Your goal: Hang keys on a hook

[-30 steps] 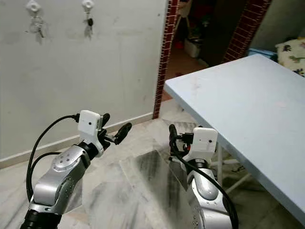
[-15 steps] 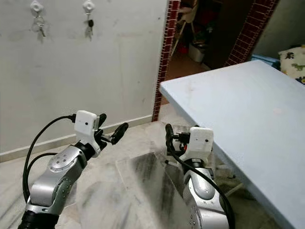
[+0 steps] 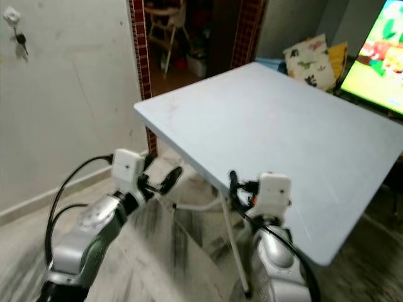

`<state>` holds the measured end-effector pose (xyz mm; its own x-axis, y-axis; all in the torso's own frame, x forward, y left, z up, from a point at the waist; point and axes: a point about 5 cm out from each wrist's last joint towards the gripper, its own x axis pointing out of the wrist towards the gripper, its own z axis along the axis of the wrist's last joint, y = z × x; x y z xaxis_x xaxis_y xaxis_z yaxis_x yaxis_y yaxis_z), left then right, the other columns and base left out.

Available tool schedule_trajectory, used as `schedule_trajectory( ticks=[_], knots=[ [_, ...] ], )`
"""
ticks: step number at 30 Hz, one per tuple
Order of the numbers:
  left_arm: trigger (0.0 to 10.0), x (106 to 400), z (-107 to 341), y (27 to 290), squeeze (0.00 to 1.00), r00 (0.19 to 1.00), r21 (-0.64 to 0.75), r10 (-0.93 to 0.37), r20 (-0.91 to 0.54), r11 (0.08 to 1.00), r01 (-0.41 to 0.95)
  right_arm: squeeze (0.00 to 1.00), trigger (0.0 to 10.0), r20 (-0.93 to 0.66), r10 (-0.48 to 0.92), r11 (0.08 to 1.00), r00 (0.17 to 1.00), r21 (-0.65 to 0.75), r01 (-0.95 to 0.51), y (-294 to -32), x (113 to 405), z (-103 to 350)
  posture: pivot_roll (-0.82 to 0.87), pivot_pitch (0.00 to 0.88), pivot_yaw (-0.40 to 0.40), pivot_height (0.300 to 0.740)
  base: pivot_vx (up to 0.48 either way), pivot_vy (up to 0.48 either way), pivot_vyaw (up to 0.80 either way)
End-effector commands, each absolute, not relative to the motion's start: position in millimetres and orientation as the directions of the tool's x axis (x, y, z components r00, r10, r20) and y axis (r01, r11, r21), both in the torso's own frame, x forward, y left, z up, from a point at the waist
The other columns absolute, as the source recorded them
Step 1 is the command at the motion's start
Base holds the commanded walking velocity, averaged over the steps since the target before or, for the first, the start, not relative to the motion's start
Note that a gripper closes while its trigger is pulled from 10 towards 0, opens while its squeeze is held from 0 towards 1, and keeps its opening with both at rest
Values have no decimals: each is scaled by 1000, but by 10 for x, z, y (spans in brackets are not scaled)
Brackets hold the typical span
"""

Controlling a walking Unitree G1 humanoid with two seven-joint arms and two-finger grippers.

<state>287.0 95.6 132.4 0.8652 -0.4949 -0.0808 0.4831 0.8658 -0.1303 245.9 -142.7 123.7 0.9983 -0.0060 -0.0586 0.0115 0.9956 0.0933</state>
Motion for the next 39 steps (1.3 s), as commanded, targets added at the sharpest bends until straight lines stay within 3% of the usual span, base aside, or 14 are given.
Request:
schedule_trajectory(
  ticks=[1, 12, 39],
  knots=[
    [10000, 2892, 1349, 1008, 0, 875, -126, -476, -83, 876, 465, 0, 10000, -41, 1, 995, 999, 100, 3, -1395, 2469, 1274, 67, 0, -50, 740, 0, 0, 0],
    [10000, 2910, 1365, 996, 0, 878, -136, -472, -78, 878, 460, 0, 10000, -42, 3, 995, 999, 97, 1, -1402, 2476, 1280, 66, 0, -54, 740, 0, 0, 0],
    [10000, 2963, 1317, 1021, 0, 891, -163, -441, -111, 892, 421, 0, 10000, -48, -6, 996, 999, 90, 11, -1425, 2500, 1280, 62, 0, -55, 740, 0, 0, -783]
  ],
)
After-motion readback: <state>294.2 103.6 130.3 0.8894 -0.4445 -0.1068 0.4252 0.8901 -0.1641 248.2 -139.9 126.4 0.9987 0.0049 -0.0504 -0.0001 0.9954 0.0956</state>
